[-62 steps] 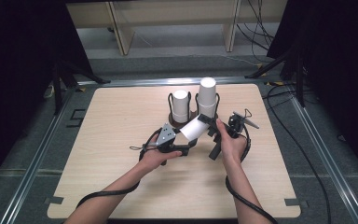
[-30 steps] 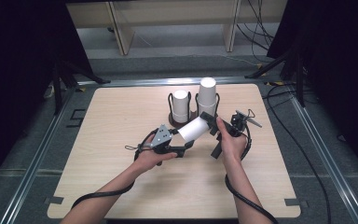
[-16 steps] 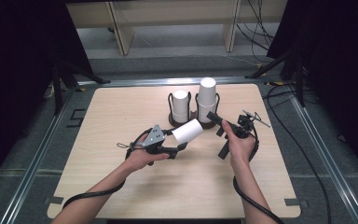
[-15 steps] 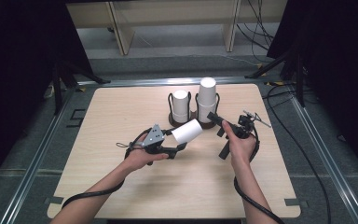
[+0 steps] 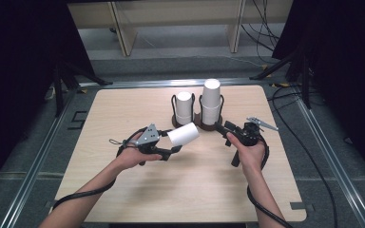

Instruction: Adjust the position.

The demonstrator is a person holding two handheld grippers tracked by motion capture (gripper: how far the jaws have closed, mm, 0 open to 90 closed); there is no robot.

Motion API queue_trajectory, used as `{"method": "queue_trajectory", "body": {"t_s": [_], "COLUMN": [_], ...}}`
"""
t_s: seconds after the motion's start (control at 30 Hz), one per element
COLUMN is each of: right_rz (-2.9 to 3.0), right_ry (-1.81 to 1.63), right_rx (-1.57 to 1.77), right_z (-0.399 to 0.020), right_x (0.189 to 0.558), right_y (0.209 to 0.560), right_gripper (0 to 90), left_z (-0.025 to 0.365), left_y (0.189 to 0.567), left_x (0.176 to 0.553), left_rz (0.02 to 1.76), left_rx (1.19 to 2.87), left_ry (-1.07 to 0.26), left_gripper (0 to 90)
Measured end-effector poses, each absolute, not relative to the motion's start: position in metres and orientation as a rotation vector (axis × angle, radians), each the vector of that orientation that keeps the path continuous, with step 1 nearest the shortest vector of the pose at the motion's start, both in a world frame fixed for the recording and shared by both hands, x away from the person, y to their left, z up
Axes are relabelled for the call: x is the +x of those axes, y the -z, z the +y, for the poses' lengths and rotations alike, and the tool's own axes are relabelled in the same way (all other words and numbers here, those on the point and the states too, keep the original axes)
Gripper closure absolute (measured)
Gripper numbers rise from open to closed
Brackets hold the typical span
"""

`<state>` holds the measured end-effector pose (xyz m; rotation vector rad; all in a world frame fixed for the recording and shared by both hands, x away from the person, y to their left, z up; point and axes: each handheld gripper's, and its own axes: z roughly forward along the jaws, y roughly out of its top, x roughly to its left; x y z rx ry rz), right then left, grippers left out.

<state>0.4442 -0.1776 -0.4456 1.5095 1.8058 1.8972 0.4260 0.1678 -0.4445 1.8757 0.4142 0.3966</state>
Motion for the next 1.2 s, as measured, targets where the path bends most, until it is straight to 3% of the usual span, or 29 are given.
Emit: {"method": "queue_trajectory", "body": {"t_s": [1.2], "right_rz": [2.18], "right_ry": [-1.686], "right_rx": [1.075], "right_z": [-0.176], "right_x": [0.436], "right_y": [0.461], "right_gripper": [27.3], "left_z": [0.184], "left_y": [0.421], "left_x": [0.431], "left_rz": [0.249], "left_rx": [2.11], "left_ry": [-0.331], "left_gripper": [30.8]}}
